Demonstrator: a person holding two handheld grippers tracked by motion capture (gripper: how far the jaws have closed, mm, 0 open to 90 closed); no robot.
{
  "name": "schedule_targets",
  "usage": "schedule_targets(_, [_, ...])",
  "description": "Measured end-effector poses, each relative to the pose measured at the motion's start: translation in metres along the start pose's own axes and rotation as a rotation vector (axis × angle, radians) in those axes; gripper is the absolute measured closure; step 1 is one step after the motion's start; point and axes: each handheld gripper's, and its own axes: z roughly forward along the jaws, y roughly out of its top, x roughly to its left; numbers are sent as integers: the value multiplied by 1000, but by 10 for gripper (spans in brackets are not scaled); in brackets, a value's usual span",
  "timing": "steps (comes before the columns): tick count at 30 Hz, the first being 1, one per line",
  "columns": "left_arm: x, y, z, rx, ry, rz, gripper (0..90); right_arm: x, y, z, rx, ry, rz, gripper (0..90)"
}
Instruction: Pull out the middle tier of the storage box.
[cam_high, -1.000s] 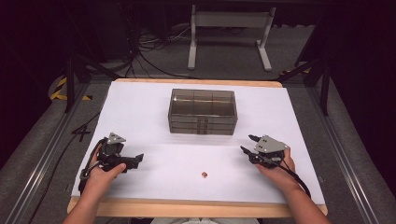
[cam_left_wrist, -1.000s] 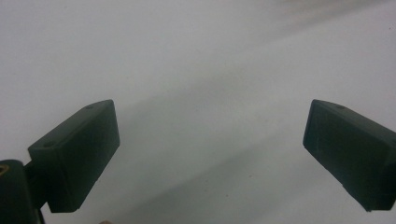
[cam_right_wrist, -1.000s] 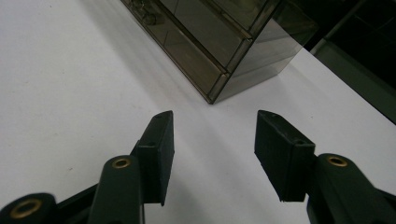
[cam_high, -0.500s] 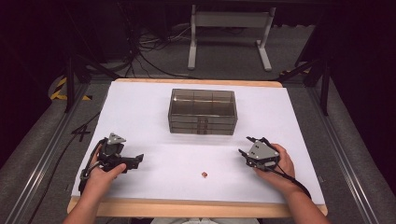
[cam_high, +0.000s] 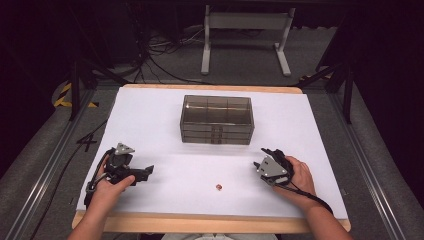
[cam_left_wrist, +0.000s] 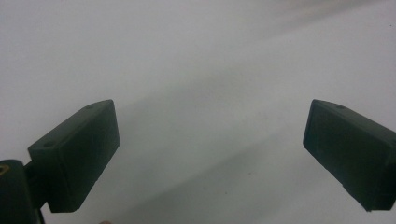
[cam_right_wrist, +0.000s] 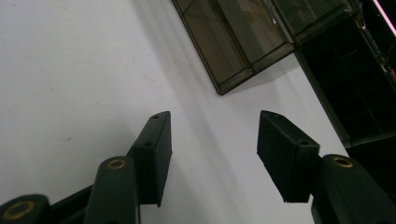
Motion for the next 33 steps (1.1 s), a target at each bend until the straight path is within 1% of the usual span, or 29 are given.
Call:
schedule_targets(4, [0, 0, 0, 2, 0, 1, 44, 5, 7, -1, 12, -22, -61, 466])
schedule_targets(6, [0, 0, 0, 2, 0, 1, 44, 8, 10, -1, 28, -31, -93, 477])
schedule_targets(7, [0, 0, 0, 1, -1, 0, 44, 8, 10, -1, 28, -31, -93, 477])
schedule_targets(8, [0, 0, 0, 1, 0, -1, 44, 12, 12, 1, 41, -43, -124, 482])
schedule_targets(9, [0, 0, 0, 1, 0, -1, 44, 12, 12, 1, 41, -43, -124, 482])
schedule_targets(12, [0, 0, 0, 2, 0, 0, 44, 14, 15, 2, 49, -65, -151, 490])
schedule_targets(17, [0, 0, 0, 0, -3, -4, 44, 15, 19, 2, 57, -77, -164, 499])
schedule_targets(18, [0, 0, 0, 1, 2, -5, 44, 15, 20, 2, 56, -68, -157, 499])
schedule_targets(20, [1, 1, 0, 2, -4, -8, 44, 14, 23, 2, 47, -65, -162, 499])
schedule_targets(24, [1, 4, 2, -6, -13, -16, 44, 16, 28, 2, 62, -72, -185, 509])
schedule_targets(25, [2, 5, 2, -5, -14, -16, 44, 17, 29, 2, 61, -82, -193, 509])
schedule_targets(28, [2, 6, 2, -8, -16, -16, 45, 18, 32, 3, 61, -86, -197, 510])
schedule_targets(30, [2, 7, 3, -9, -19, -13, 45, 20, 36, 3, 72, -93, -197, 514])
schedule_targets(32, [1, 9, 5, -7, -22, -13, 45, 22, 39, 4, 79, -107, -205, 519])
schedule_targets(33, [1, 10, 5, -9, -26, -10, 45, 23, 41, 6, 87, -122, -218, 523])
